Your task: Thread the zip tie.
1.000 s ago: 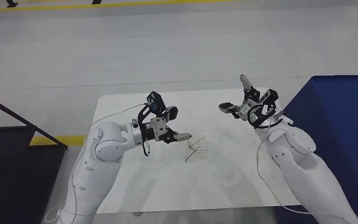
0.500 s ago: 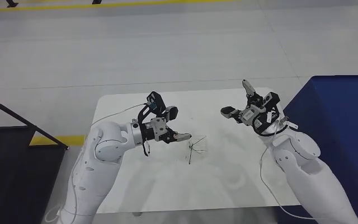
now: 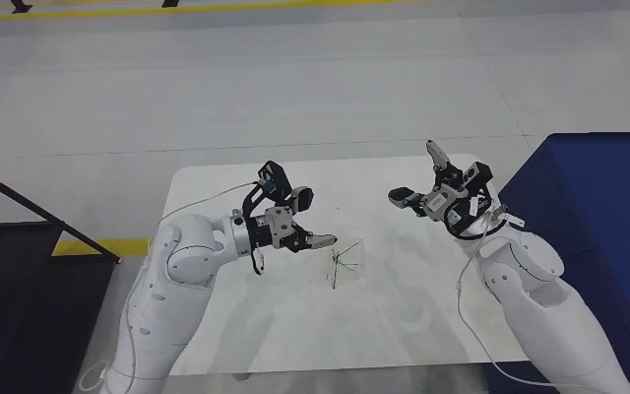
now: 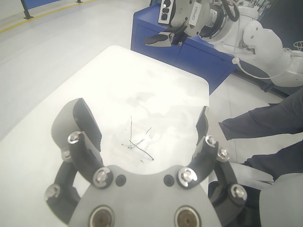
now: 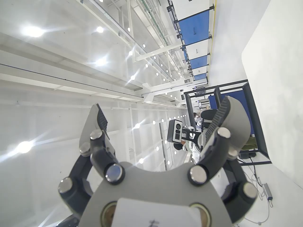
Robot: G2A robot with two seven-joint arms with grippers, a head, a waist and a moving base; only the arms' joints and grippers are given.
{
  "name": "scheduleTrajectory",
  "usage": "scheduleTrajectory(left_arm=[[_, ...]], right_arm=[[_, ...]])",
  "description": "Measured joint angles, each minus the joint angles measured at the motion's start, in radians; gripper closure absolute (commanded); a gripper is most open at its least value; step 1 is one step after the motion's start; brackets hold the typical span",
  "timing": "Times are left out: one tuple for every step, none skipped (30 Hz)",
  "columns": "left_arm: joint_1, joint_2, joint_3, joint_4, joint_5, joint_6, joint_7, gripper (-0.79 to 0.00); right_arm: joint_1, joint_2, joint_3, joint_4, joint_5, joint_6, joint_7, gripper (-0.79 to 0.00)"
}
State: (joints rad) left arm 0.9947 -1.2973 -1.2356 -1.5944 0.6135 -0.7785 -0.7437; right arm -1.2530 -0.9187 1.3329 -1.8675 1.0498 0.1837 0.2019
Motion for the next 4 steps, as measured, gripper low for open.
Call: scheduleTrajectory(left_arm=[[0.000, 0.000, 0.000, 0.000, 0.000, 0.000, 0.000, -0.785], [0.000, 0.000, 0.000, 0.000, 0.000, 0.000, 0.000, -0.785], [0.000, 0.000, 0.000, 0.000, 0.000, 0.000, 0.000, -0.785], [0.000, 0.000, 0.000, 0.000, 0.000, 0.000, 0.000, -0.785]], right_arm=[[0.000, 0.000, 0.000, 0.000, 0.000, 0.000, 0.000, -0.785], [0.000, 0.000, 0.000, 0.000, 0.000, 0.000, 0.000, -0.785], [0.000, 0.000, 0.000, 0.000, 0.000, 0.000, 0.000, -0.785], [0.000, 0.000, 0.000, 0.000, 0.000, 0.000, 0.000, -0.785]])
